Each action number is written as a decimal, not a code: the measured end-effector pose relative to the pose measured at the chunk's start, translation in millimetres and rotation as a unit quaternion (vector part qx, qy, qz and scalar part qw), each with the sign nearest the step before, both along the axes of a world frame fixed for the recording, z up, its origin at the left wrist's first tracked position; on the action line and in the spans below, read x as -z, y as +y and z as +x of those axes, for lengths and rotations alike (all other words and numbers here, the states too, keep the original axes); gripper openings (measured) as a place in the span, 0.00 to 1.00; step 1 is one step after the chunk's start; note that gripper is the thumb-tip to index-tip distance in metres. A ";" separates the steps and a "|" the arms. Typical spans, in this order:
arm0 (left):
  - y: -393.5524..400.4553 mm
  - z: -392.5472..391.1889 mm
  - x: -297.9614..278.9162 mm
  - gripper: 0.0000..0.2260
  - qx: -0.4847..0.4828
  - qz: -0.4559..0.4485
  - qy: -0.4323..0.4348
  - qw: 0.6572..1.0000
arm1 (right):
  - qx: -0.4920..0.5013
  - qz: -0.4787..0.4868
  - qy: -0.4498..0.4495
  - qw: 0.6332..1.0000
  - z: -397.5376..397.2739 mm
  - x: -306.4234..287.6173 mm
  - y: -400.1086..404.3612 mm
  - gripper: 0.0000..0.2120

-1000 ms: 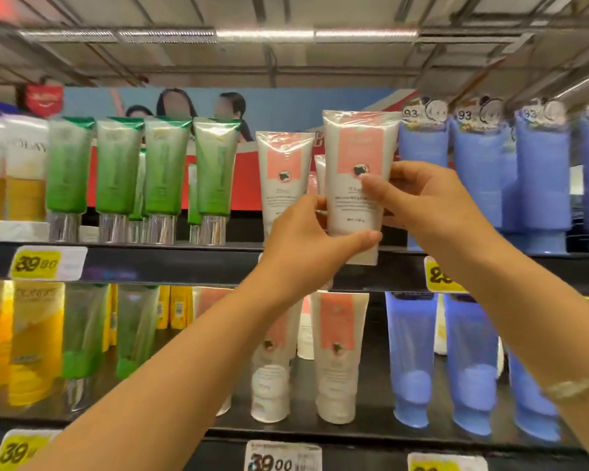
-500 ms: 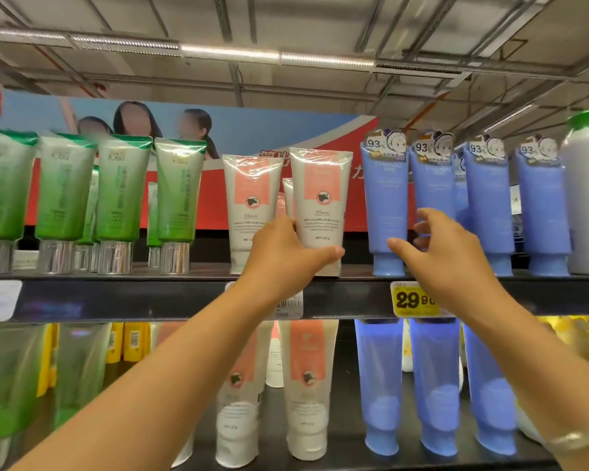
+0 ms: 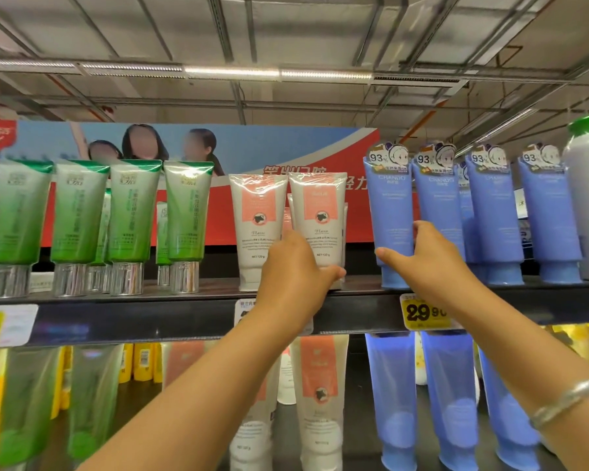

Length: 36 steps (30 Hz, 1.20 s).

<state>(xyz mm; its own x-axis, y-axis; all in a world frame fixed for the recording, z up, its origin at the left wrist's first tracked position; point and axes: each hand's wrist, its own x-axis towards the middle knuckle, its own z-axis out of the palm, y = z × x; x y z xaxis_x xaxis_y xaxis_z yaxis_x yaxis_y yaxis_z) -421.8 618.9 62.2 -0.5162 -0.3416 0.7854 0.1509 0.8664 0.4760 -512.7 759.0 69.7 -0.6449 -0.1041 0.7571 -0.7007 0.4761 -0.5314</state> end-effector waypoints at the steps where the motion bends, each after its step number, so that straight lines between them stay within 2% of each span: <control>1: 0.3 -0.4 0.2 0.24 -0.005 -0.004 0.000 1.000 | -0.006 -0.006 -0.007 1.000 -1.4 -0.5 -0.8 0.24; 9: 3.0 -3.2 0.2 0.23 -0.026 -0.011 -0.013 1.000 | -0.045 -0.053 -0.008 0.998 -4.7 1.1 -0.2 0.23; 16: 2.6 6.8 -1.9 0.20 -0.033 -0.032 -0.032 0.998 | -0.115 -0.122 0.034 0.985 17.4 5.1 2.3 0.24; 19: 5.8 19.2 -1.0 0.22 0.011 -0.020 0.005 1.000 | -0.166 -0.150 0.041 0.974 37.0 6.7 3.1 0.22; 22: 8.5 35.9 8.3 0.22 0.097 0.017 0.046 0.994 | -0.229 -0.163 0.016 0.960 57.6 14.1 5.3 0.19; 25: 12.0 50.2 31.2 0.16 0.231 0.111 0.044 0.966 | -0.284 -0.175 -0.026 0.942 75.7 29.7 5.8 0.19; 29: 15.2 56.0 72.0 0.10 0.336 0.225 0.033 0.914 | -0.308 -0.193 -0.073 0.929 91.3 56.9 4.9 0.21; 33: 20.7 61.5 116.9 0.15 0.419 0.314 0.023 0.852 | -0.315 -0.213 -0.109 0.918 103.0 92.9 1.5 0.20; 36: 21.4 67.4 148.6 0.16 0.442 0.362 0.010 0.821 | -0.326 -0.232 -0.151 0.904 110.7 125.2 -2.9 0.22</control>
<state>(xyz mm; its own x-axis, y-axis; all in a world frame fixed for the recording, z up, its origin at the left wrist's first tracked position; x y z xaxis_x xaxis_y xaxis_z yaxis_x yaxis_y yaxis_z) -354.5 640.2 -86.5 -0.8033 -0.2216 0.5529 0.5819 -0.0939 0.8078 -401.9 756.1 -55.5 -0.7454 -0.2537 0.6165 -0.5414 -0.3092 -0.7819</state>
